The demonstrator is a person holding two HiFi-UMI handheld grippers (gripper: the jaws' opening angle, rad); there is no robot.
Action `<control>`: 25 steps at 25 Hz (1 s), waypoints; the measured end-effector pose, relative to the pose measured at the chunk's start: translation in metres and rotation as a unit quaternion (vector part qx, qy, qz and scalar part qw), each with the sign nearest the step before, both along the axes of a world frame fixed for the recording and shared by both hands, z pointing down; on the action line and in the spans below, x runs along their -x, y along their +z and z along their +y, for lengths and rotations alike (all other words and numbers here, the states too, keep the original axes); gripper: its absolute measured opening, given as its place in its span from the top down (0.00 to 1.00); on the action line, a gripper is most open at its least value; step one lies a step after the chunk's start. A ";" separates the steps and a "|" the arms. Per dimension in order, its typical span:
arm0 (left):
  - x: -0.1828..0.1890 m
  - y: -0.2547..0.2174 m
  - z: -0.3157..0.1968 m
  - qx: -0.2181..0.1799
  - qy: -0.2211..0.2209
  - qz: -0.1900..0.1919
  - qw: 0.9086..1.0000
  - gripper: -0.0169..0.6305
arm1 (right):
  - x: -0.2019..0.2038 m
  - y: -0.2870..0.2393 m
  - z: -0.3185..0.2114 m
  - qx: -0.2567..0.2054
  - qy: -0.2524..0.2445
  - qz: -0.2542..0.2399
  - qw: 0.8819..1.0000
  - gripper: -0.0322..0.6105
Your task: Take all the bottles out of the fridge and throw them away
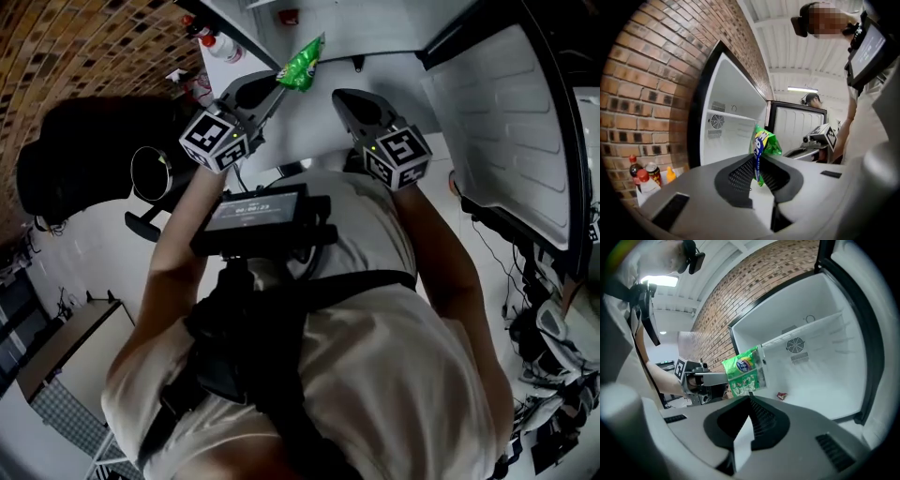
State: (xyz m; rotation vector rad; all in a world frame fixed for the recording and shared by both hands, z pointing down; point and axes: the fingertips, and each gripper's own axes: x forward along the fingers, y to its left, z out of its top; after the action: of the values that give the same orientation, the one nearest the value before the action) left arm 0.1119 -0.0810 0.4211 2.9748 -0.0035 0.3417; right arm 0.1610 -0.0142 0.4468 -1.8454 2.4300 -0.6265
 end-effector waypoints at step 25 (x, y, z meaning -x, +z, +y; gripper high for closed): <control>0.228 0.020 -0.077 0.059 -0.241 0.032 0.968 0.91 | 0.151 0.011 -0.082 0.028 -0.174 0.014 0.984 0.96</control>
State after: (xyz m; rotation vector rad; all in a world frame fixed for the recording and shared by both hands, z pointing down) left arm -0.1165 -0.1583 0.4414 2.7424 -0.6613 0.1754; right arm 0.0102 -0.0963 0.4581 -1.4627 2.8069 -0.6939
